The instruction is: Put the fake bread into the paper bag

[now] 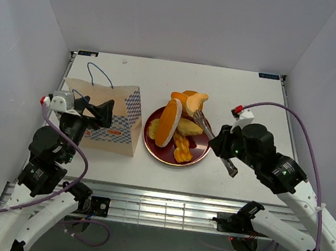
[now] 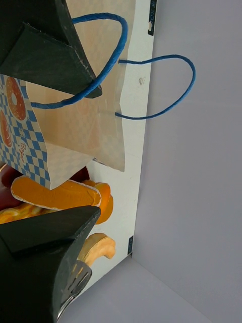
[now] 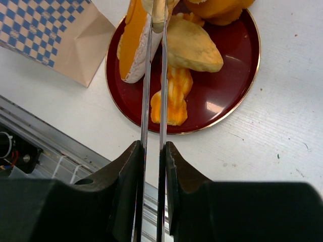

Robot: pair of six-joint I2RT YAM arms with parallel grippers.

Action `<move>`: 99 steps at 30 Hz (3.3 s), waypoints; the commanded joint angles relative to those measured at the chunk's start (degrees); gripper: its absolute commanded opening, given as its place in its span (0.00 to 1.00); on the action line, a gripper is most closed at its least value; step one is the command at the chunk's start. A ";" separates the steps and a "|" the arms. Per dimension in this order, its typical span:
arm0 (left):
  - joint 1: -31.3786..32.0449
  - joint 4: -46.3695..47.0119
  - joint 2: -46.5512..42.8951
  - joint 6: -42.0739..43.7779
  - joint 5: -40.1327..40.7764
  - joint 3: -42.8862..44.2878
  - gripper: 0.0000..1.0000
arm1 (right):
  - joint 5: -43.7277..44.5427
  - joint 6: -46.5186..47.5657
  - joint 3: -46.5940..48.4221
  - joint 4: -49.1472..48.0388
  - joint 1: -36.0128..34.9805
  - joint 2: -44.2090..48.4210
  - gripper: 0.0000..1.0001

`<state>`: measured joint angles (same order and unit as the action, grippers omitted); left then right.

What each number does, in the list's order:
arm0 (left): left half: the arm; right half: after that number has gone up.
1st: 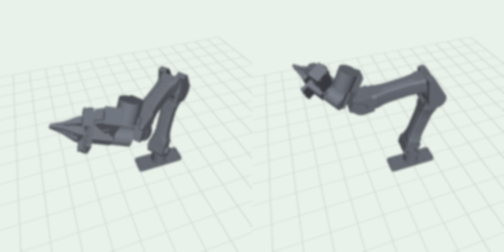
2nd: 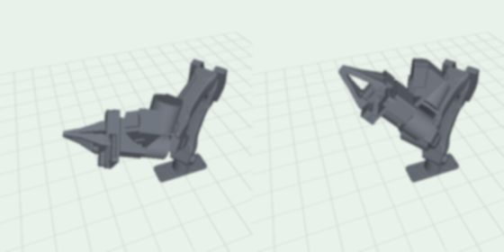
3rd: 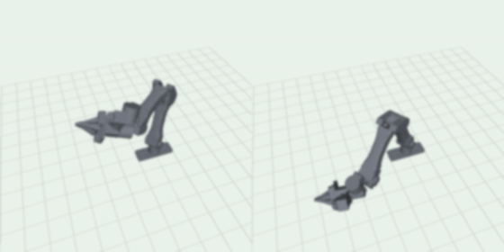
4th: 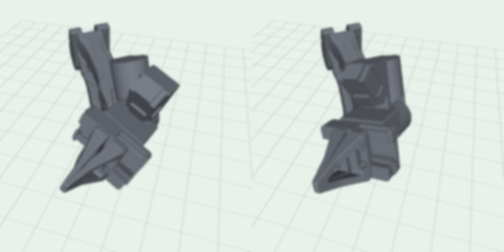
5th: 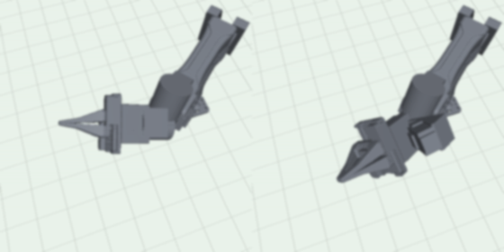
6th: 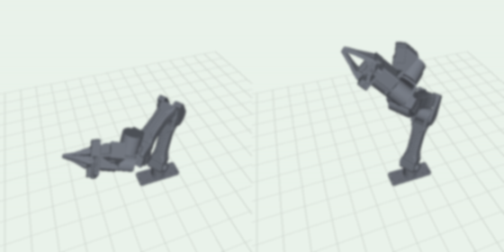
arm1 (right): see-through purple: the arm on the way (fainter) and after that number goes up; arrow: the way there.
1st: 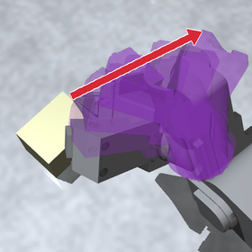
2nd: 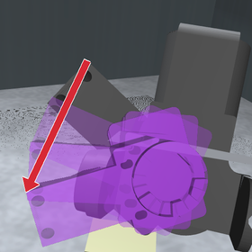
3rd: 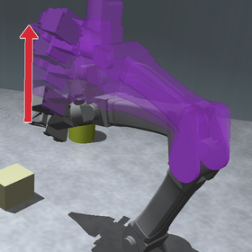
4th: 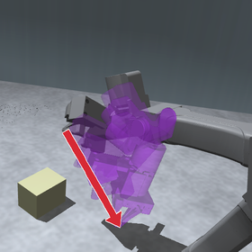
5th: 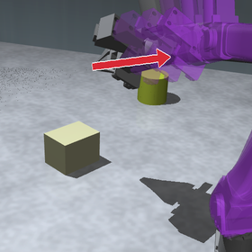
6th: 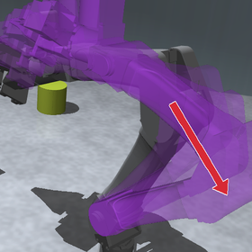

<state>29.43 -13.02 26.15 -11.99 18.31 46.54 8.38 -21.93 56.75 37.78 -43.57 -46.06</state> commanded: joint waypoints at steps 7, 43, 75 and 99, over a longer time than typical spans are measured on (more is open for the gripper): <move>0.19 -5.35 0.30 -2.78 -2.05 7.06 0.98 | -10.47 5.67 10.21 -7.01 0.07 -3.49 0.08; 0.19 -13.88 -3.21 -4.80 0.06 6.89 0.97 | -30.45 12.97 17.60 -26.53 -14.08 -24.95 0.12; 0.19 -16.16 -1.46 -11.22 0.15 8.74 0.98 | -25.35 10.95 23.93 -26.09 -14.08 -25.22 0.51; 0.19 -11.68 0.57 -9.02 -0.37 4.88 0.97 | 10.15 0.94 -1.99 -22.94 -13.65 -4.03 0.60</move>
<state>29.43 -25.43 26.06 -21.37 18.81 52.40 12.62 -18.35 56.18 15.16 -57.39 -50.70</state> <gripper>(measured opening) 0.975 0.596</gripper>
